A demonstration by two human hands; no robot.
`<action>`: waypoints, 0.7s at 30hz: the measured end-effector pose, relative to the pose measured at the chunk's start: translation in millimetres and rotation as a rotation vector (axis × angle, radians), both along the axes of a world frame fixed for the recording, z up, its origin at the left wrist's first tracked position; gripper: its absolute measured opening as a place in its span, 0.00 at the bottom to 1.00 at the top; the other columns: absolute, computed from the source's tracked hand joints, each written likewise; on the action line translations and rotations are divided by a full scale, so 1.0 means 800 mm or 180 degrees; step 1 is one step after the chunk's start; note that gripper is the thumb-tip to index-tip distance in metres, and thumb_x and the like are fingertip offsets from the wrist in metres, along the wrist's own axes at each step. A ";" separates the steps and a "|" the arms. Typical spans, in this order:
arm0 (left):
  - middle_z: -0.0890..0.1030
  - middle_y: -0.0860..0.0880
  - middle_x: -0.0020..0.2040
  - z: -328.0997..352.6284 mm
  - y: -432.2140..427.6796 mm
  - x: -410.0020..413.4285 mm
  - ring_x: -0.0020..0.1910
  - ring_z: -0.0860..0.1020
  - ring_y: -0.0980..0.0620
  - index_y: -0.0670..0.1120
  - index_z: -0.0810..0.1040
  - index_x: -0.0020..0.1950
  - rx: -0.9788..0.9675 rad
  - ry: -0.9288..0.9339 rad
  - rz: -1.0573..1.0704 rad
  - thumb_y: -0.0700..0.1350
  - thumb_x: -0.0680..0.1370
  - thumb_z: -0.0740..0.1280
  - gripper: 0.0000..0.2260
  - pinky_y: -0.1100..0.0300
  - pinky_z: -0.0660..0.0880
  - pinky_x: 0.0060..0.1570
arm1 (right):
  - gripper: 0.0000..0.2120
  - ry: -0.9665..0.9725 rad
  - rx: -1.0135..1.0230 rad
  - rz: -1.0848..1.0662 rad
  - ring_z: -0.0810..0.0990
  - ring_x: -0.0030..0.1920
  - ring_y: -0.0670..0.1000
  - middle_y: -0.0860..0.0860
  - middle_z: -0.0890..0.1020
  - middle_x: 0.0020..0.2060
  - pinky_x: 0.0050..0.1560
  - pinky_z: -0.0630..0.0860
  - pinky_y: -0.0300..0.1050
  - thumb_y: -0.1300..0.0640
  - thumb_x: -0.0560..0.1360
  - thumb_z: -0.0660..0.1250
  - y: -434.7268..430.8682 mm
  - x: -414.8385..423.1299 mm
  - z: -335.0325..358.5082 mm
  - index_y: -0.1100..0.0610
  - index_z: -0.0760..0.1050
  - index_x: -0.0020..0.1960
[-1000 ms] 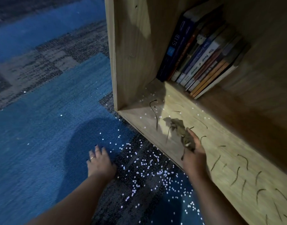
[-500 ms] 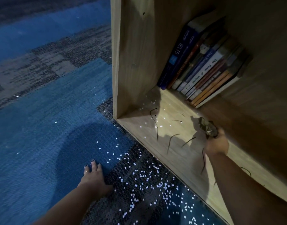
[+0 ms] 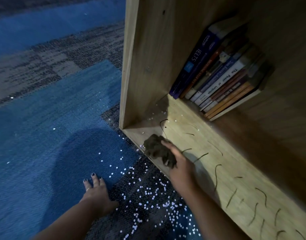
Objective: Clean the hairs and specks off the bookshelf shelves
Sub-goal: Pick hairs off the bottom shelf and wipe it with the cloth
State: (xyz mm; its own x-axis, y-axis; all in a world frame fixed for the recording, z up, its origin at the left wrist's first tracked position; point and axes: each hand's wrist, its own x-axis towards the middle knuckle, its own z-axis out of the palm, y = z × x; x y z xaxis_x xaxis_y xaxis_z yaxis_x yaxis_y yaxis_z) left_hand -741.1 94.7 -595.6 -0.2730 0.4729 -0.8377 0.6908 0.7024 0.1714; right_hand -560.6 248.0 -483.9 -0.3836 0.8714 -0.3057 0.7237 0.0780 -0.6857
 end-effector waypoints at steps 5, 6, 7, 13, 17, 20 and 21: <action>0.31 0.38 0.77 -0.002 -0.008 -0.001 0.76 0.35 0.32 0.38 0.39 0.79 0.0188 -0.0109 0.0115 0.63 0.74 0.67 0.51 0.44 0.55 0.74 | 0.21 0.0517 0.0694 -0.1324 0.77 0.42 0.43 0.44 0.78 0.53 0.43 0.72 0.35 0.65 0.79 0.60 0.059 0.053 0.031 0.43 0.71 0.65; 0.31 0.38 0.77 -0.002 -0.011 0.000 0.76 0.34 0.33 0.38 0.38 0.79 0.0227 -0.0117 0.0121 0.62 0.74 0.67 0.51 0.44 0.55 0.74 | 0.19 0.0456 0.0882 -0.1534 0.78 0.47 0.49 0.48 0.79 0.54 0.45 0.72 0.36 0.64 0.79 0.61 0.078 0.070 0.033 0.47 0.70 0.66; 0.31 0.38 0.77 -0.001 -0.013 0.000 0.75 0.34 0.33 0.38 0.38 0.79 0.0258 -0.0127 0.0122 0.61 0.74 0.67 0.50 0.44 0.55 0.74 | 0.19 0.0288 0.0986 -0.1746 0.78 0.52 0.55 0.52 0.79 0.56 0.47 0.72 0.37 0.64 0.79 0.62 0.097 0.088 0.033 0.52 0.71 0.68; 0.29 0.37 0.76 0.002 -0.014 0.003 0.74 0.32 0.32 0.37 0.37 0.78 0.0299 -0.0187 0.0105 0.60 0.75 0.66 0.49 0.44 0.55 0.74 | 0.22 -0.0157 0.0077 -0.2343 0.74 0.62 0.62 0.59 0.79 0.61 0.65 0.68 0.52 0.65 0.74 0.68 0.165 0.124 -0.002 0.58 0.72 0.68; 0.29 0.38 0.76 -0.003 -0.015 0.000 0.74 0.31 0.32 0.38 0.37 0.78 0.0320 -0.0233 0.0108 0.59 0.75 0.66 0.49 0.43 0.54 0.74 | 0.19 -0.0042 -0.0209 -0.1567 0.74 0.39 0.32 0.33 0.80 0.39 0.43 0.68 0.22 0.68 0.74 0.66 0.148 0.059 -0.018 0.49 0.74 0.59; 0.29 0.37 0.76 -0.006 -0.013 -0.001 0.74 0.32 0.31 0.37 0.37 0.78 0.0315 -0.0250 0.0151 0.59 0.74 0.67 0.50 0.43 0.54 0.74 | 0.28 -0.0154 -0.0057 -0.0765 0.75 0.58 0.48 0.48 0.75 0.61 0.55 0.70 0.33 0.68 0.76 0.61 0.105 -0.010 -0.020 0.46 0.68 0.70; 0.29 0.37 0.76 -0.006 -0.013 0.000 0.74 0.32 0.31 0.37 0.37 0.78 0.0313 -0.0243 0.0166 0.59 0.74 0.67 0.50 0.43 0.54 0.74 | 0.28 -0.0140 0.0000 -0.0524 0.73 0.63 0.52 0.50 0.72 0.67 0.59 0.69 0.39 0.68 0.76 0.61 0.092 -0.026 -0.023 0.42 0.68 0.69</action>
State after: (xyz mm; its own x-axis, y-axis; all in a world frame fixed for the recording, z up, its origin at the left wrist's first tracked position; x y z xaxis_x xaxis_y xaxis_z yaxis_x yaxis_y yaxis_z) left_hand -741.4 84.5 -600.6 -0.2366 0.5406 -0.8074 0.6362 0.7142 0.2918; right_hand -581.1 321.2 -502.1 -0.2218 0.9214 -0.3190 0.7561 -0.0441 -0.6530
